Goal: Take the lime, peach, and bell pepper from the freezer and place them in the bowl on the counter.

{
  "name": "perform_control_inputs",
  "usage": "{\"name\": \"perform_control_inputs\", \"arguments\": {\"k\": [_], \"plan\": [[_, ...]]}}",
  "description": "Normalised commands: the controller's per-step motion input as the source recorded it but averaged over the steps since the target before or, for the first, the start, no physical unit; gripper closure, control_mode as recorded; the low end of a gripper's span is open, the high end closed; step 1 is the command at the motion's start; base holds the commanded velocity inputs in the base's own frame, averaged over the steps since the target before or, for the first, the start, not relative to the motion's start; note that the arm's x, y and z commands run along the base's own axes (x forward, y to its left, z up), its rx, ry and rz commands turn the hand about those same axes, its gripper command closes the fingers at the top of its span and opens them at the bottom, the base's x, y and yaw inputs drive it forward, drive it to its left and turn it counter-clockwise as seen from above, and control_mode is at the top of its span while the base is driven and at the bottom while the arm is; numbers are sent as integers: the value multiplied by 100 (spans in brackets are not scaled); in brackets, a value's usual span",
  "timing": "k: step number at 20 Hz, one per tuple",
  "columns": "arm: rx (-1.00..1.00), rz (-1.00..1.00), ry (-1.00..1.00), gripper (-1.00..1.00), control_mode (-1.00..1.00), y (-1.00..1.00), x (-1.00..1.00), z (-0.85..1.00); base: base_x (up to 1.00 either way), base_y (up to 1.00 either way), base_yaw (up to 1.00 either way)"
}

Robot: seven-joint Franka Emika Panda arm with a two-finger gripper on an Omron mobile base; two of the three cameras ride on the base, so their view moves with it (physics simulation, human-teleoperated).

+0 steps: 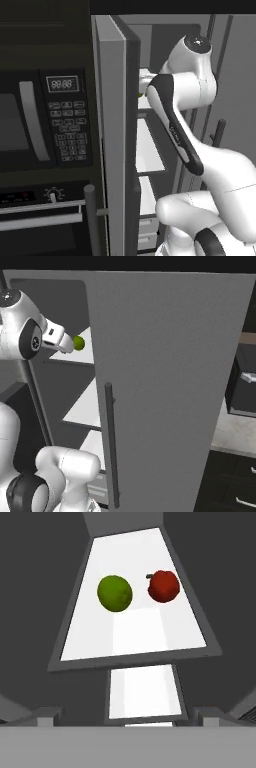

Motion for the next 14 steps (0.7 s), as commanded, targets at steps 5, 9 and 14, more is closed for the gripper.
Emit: {"name": "perform_control_inputs", "arguments": {"k": [5, 9, 14], "plan": [[0, 0, 0, -100, -100, 8, 99, -5, 0, 0, 0], [-1, 0, 0, -100, -100, 10, 97, -26, 0, 0, 0], [-4, 1, 0, -100, -100, 13, 59, -38, 0, 0, 0]]}}
